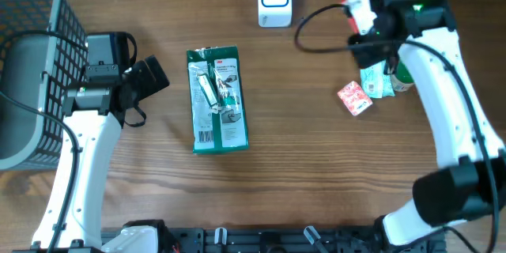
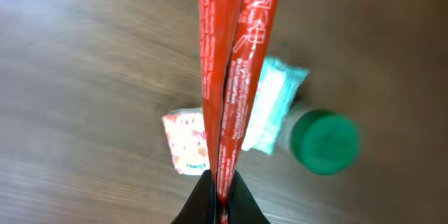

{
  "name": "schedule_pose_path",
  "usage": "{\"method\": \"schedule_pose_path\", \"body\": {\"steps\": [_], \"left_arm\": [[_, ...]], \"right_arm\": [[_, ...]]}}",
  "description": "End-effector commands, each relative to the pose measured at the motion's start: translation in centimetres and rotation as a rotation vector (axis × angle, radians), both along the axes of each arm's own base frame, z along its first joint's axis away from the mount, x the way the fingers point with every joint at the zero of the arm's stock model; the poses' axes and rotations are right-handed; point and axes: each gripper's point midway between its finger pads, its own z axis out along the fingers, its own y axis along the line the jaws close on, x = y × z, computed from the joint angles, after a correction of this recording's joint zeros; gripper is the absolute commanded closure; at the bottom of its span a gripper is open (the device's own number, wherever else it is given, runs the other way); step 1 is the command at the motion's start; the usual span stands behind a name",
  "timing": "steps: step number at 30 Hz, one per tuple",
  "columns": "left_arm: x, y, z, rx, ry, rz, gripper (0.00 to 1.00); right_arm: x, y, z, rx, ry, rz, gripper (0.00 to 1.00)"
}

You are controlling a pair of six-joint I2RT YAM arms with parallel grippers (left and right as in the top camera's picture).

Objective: Scan the item barcode
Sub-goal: 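Carry the red stick packs right and drop them beside the jar, then move the right gripper to the green-white tube box on the gloves pack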

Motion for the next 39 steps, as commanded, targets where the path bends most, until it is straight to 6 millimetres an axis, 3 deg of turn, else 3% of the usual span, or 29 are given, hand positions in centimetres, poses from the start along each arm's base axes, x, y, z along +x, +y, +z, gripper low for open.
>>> {"method": "schedule_pose_path", "body": {"steps": [1, 5, 7, 11, 14, 18, 21, 26, 28, 30, 32, 36, 39], "left_arm": [[0.1, 0.3, 0.2, 0.014, -0.003, -0.001, 0.0], [0.1, 0.3, 0.2, 0.014, -0.003, 0.0, 0.0], [0.1, 0.3, 0.2, 0.014, -0.004, 0.0, 0.0], [0.1, 0.3, 0.2, 0.014, -0.003, 0.0, 0.0], [0.1, 0.3, 0.2, 0.014, -0.003, -0.001, 0.0], [0.1, 0.3, 0.2, 0.014, -0.003, 0.0, 0.0], [0.1, 0.3, 0.2, 0.014, -0.003, -0.001, 0.0], [0.1, 0.3, 0.2, 0.014, -0.003, 0.0, 0.0], [0.1, 0.3, 0.2, 0.014, -0.003, 0.0, 0.0], [0.1, 0.3, 0.2, 0.014, -0.003, -0.001, 0.0], [0.1, 0.3, 0.2, 0.014, -0.003, 0.0, 0.0], [0.1, 0.3, 0.2, 0.014, -0.004, 0.0, 0.0], [0.1, 0.3, 0.2, 0.014, -0.003, -0.001, 0.0]], "right_arm": [[-1.6, -1.9, -5.4, 0.065, 0.111, -0.165, 0.96], [-2.9, -4.7, -9.1, 0.011, 0.144, -0.228, 0.94], [-2.9, -5.0, -10.0, 0.013, 0.139, -0.236, 0.71], [-1.9, -4.7, -10.1, 0.021, 0.094, -0.233, 0.44], [-1.3, -4.0, -9.3, 0.029, 0.076, -0.233, 0.39], [0.5, 1.3, -6.7, 0.219, 0.027, -0.228, 0.39], [1.3, 8.0, -4.3, 0.396, 0.002, -0.111, 0.34], [0.9, 18.1, -3.1, 0.501, -0.067, 0.052, 0.3], [0.3, 22.0, -3.1, 0.539, -0.097, 0.123, 0.19], [-0.6, 26.0, -3.5, 0.586, -0.113, 0.168, 0.13], [-1.2, 28.2, -4.5, 0.585, -0.127, 0.175, 0.1], [-2.0, 30.5, -7.8, 0.503, -0.144, 0.168, 0.11], [-3.0, 32.5, -10.7, 0.503, -0.1, 0.211, 0.19]]}}
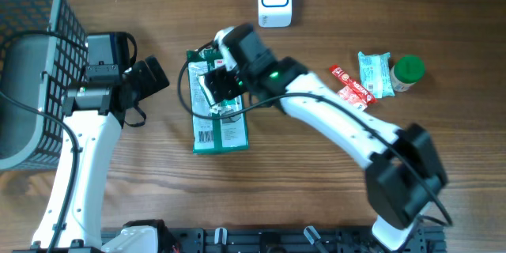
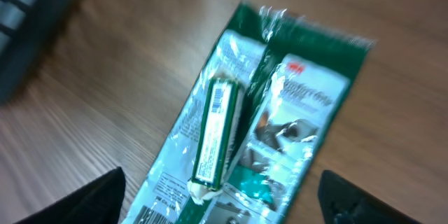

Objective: Scan the item barcode
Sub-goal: 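Move the right gripper to the green-white tube box on the gloves pack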

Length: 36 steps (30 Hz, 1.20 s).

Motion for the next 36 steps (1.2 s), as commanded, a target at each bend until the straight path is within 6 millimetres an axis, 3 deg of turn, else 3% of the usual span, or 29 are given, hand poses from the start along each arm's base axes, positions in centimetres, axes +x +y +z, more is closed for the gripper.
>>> {"method": "schedule_pose_path", "body": {"steps": [1, 6, 11, 12, 17, 20, 22, 26, 29, 36], "left_arm": [[0.1, 0.3, 0.2, 0.013, -0.004, 0.0, 0.0], [0.1, 0.3, 0.2, 0.014, -0.003, -0.001, 0.0], [0.1, 0.3, 0.2, 0.014, -0.003, -0.001, 0.0], [0.1, 0.3, 0.2, 0.014, -0.003, 0.0, 0.0], [0.1, 0.3, 0.2, 0.014, -0.004, 0.0, 0.0], [0.1, 0.3, 0.2, 0.013, -0.003, -0.001, 0.0], [0.1, 0.3, 0.2, 0.014, -0.003, 0.0, 0.0], [0.1, 0.3, 0.2, 0.014, -0.003, 0.0, 0.0], [0.1, 0.3, 0.2, 0.013, -0.004, 0.0, 0.0], [0.1, 0.3, 0.2, 0.014, -0.004, 0.0, 0.0]], "right_arm": [[-0.5, 1.0, -6.0, -0.068, 0.059, -0.024, 0.21], [-0.5, 3.0, -9.9, -0.068, 0.057, 0.004, 0.26], [-0.2, 3.7, -11.4, -0.075, 0.035, 0.001, 0.35], [-0.1, 3.6, -11.4, -0.08, 0.028, -0.005, 0.37], [0.1, 3.6, -11.1, -0.078, 0.022, -0.008, 0.68], [0.3, 3.8, -9.5, -0.057, 0.0, -0.008, 0.77], [0.8, 3.7, -7.5, -0.04, -0.033, -0.021, 0.79], [1.6, 1.9, -4.3, -0.079, -0.108, -0.063, 0.82], [1.8, 0.2, -3.4, -0.174, -0.165, -0.038, 0.8], [1.4, -6.4, -6.3, -0.559, -0.191, -0.037, 0.73]]}}
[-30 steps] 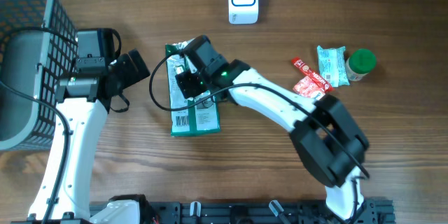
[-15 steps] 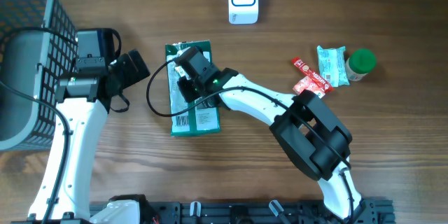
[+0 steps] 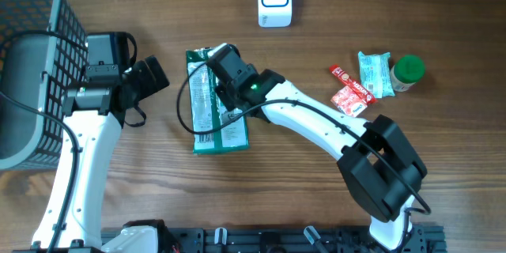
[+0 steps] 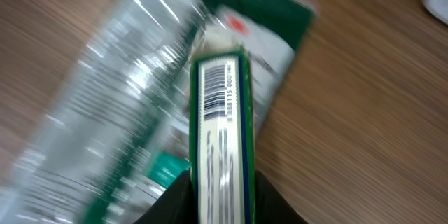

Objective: Scan the item barcode
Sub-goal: 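Move the right gripper to the green-white tube box on the gloves pack, then grasp the green-white tube box with the right gripper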

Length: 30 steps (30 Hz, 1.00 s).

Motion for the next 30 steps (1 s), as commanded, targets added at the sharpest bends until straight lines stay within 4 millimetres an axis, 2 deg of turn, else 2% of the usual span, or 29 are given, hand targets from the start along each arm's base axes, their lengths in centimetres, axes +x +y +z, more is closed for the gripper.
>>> {"method": "schedule_pose_path", "body": {"steps": [1, 4, 8, 14, 18, 21, 23, 27, 30], "left_arm": [[0.1, 0.3, 0.2, 0.014, -0.004, 0.0, 0.0], [0.1, 0.3, 0.2, 0.013, -0.003, -0.001, 0.0], [0.1, 0.3, 0.2, 0.013, -0.003, -0.001, 0.0], [0.1, 0.3, 0.2, 0.013, -0.003, 0.0, 0.0], [0.1, 0.3, 0.2, 0.014, -0.003, 0.0, 0.0], [0.1, 0.3, 0.2, 0.013, -0.004, 0.0, 0.0], [0.1, 0.3, 0.2, 0.013, -0.004, 0.0, 0.0], [0.1, 0.3, 0.2, 0.013, -0.003, -0.001, 0.0], [0.1, 0.3, 0.2, 0.013, -0.003, 0.0, 0.0]], "right_arm": [[0.9, -4.0, -1.3, -0.218, -0.074, -0.032, 0.73], [0.8, -5.7, -3.2, -0.305, -0.096, -0.038, 0.73], [-0.2, -6.3, -5.3, -0.312, -0.069, -0.012, 0.73], [-1.1, -5.6, -5.6, -0.275, -0.019, 0.02, 0.63], [-1.3, -5.4, -4.5, -0.254, -0.017, 0.035, 0.55], [-2.9, -3.2, -3.5, -0.163, 0.036, 0.187, 0.5], [-3.3, -2.2, -2.3, -0.102, 0.043, 0.218, 0.48], [-2.3, -2.4, 0.4, -0.024, 0.002, 0.137, 0.48], [-0.9, -3.7, 2.3, 0.037, -0.013, 0.042, 0.48]]}}
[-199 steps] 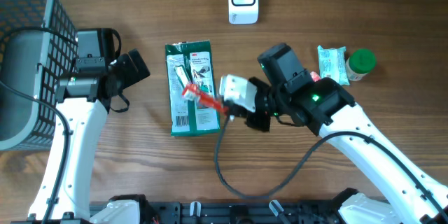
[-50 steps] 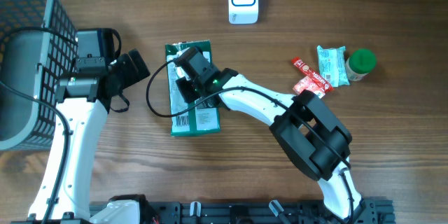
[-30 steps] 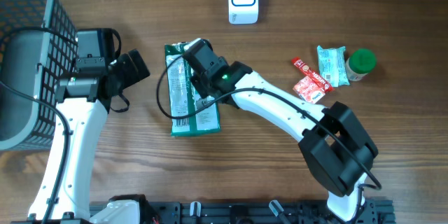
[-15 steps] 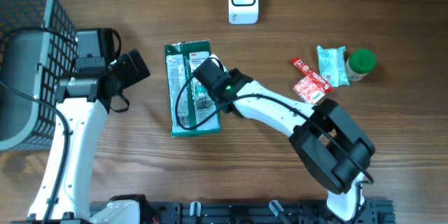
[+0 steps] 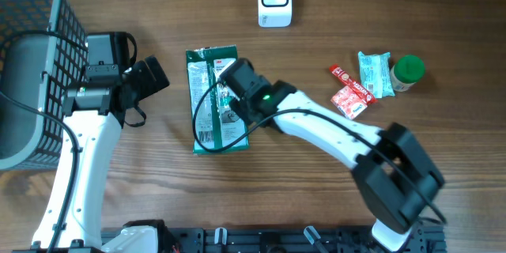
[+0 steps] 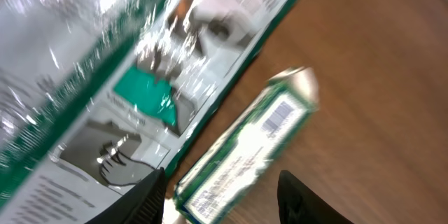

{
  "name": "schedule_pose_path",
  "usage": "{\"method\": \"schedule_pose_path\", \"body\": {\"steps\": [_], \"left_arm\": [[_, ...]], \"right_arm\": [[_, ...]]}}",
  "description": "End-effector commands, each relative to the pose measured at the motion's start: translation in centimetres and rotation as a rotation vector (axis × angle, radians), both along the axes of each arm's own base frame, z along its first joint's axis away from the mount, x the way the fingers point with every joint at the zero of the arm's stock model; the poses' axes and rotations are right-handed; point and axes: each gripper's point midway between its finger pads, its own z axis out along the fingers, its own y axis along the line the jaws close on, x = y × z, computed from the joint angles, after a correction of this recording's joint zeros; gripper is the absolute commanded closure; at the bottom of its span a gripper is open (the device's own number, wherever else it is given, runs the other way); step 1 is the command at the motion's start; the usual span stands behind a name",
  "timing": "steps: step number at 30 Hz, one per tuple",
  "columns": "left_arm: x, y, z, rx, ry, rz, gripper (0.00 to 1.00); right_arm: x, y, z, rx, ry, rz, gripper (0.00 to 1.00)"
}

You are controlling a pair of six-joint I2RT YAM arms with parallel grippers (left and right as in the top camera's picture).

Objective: Scan the item barcode
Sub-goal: 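Grasp the green-white tube box with the right gripper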

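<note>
A small green and white bar (image 6: 245, 147) with a barcode on its end lies on the wood, just off the right edge of a large green plastic package (image 6: 105, 63). My right gripper (image 6: 220, 176) is open, with its fingers on either side of the bar's near end. From overhead the right gripper (image 5: 236, 97) covers the bar beside the package (image 5: 207, 118). The white scanner (image 5: 274, 0) stands at the back of the table. My left gripper (image 5: 152, 77) hangs to the left of the package; its fingers are too dark to read.
A dark mesh basket (image 5: 32, 16) fills the far left. At the right lie a red stick packet (image 5: 350, 85), a pink sachet (image 5: 349, 103), a teal packet (image 5: 373, 73) and a green-capped bottle (image 5: 409, 69).
My right gripper was shut on the small bar over the package. It is now open, and the bar lies on the wood beside the package's right edge. The left arm has not moved.
My right gripper first held a red stick packet at the far right. Then that packet lay by the pink sachet and the gripper was open over the green package. Then it was shut on the small bar, which now lies released on the table.
</note>
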Motion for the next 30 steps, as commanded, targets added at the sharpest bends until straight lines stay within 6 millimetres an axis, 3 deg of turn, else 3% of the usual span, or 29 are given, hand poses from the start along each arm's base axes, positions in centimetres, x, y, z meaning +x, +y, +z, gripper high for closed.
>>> {"method": "schedule_pose_path", "body": {"steps": [1, 5, 7, 11, 14, 16, 24, 30], "left_arm": [[0.1, 0.3, 0.2, 0.013, -0.003, -0.001, 0.0], [0.1, 0.3, 0.2, 0.013, -0.003, -0.001, 0.0], [0.1, 0.3, 0.2, 0.013, -0.004, 0.0, 0.0], [0.1, 0.3, 0.2, 0.013, -0.003, -0.001, 0.0], [0.1, 0.3, 0.2, 0.013, -0.003, -0.001, 0.0], [0.1, 0.3, 0.2, 0.013, -0.003, -0.001, 0.0], [0.1, 0.3, 0.2, 0.013, -0.003, 0.0, 0.0], [0.1, 0.3, 0.2, 0.013, -0.003, 0.0, 0.0]], "right_arm": [[1.7, -1.4, 3.3, 0.126, -0.009, -0.113, 0.47], [2.5, -4.1, 2.5, 0.182, 0.078, -0.322, 0.49], [2.4, -5.5, 1.7, 0.228, 0.154, -0.454, 0.61], [2.5, -7.3, -0.1, 0.255, 0.256, -0.556, 0.73], [1.6, -6.3, -1.0, 0.291, 0.341, -0.532, 0.75], [1.0, -5.4, -1.5, 0.312, 0.387, -0.507, 0.7], [0.7, -2.2, -2.9, 0.341, 0.384, -0.476, 0.7], [0.9, -1.9, -2.9, 0.343, 0.367, -0.473, 0.7]]}}
